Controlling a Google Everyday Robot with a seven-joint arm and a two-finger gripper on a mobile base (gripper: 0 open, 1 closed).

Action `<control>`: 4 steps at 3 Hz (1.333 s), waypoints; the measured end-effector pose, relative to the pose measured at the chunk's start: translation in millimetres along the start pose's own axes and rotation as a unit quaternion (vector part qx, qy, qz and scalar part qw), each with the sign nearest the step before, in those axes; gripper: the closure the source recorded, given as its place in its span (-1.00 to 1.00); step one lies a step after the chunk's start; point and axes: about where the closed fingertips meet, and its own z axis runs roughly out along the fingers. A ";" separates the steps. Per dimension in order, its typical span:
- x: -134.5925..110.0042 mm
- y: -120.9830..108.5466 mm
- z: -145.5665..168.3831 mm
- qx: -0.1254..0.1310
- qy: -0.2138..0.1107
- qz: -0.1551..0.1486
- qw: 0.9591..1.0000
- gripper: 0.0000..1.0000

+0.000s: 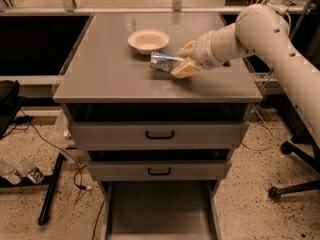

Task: Pick redbull can from bottom drawer and place on counter

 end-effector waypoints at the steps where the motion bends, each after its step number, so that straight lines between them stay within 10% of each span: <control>1: 0.0 0.0 0.0 0.000 0.000 0.000 1.000 0.15; 4: 0.0 0.1 0.1 0.000 0.000 0.000 1.000 -1.00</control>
Offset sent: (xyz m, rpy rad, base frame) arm 0.0000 0.0000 0.0000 0.0000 0.0000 0.0000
